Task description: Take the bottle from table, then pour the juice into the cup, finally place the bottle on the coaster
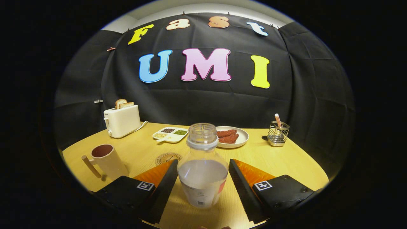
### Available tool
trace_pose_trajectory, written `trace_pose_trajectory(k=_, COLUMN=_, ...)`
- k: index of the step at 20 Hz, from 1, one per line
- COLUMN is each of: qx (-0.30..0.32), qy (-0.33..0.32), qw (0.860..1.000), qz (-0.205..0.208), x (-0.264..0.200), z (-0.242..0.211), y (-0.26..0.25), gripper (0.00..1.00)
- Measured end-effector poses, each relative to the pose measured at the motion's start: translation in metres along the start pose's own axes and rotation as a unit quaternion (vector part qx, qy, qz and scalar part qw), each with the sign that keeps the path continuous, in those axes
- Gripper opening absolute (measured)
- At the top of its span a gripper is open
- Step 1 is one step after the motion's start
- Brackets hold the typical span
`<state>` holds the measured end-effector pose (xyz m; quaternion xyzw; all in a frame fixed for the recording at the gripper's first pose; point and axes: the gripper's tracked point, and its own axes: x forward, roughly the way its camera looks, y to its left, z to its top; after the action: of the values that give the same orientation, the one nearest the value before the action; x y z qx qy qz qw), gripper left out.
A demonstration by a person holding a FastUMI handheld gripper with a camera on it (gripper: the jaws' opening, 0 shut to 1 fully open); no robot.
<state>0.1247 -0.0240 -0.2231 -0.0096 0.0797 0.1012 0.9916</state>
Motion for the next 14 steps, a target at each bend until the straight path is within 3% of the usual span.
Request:
trace_pose_trajectory(k=4, qx=-0.005, qy=0.005, qw=1.000, qz=0.002, x=0.0023, z=-0.0054, y=0.0007, gripper=0.96)
trace_pose_trajectory(k=7, qx=-0.010, qy=0.005, qw=1.000, qz=0.005, x=0.0052, z=-0.0072, y=-0.0004, gripper=0.85)
trace_pose_trajectory(k=14, qx=-0.032, qy=0.022, qw=0.999, qz=0.022, x=0.0067, z=-0.0072, y=0.0076, gripper=0.78)
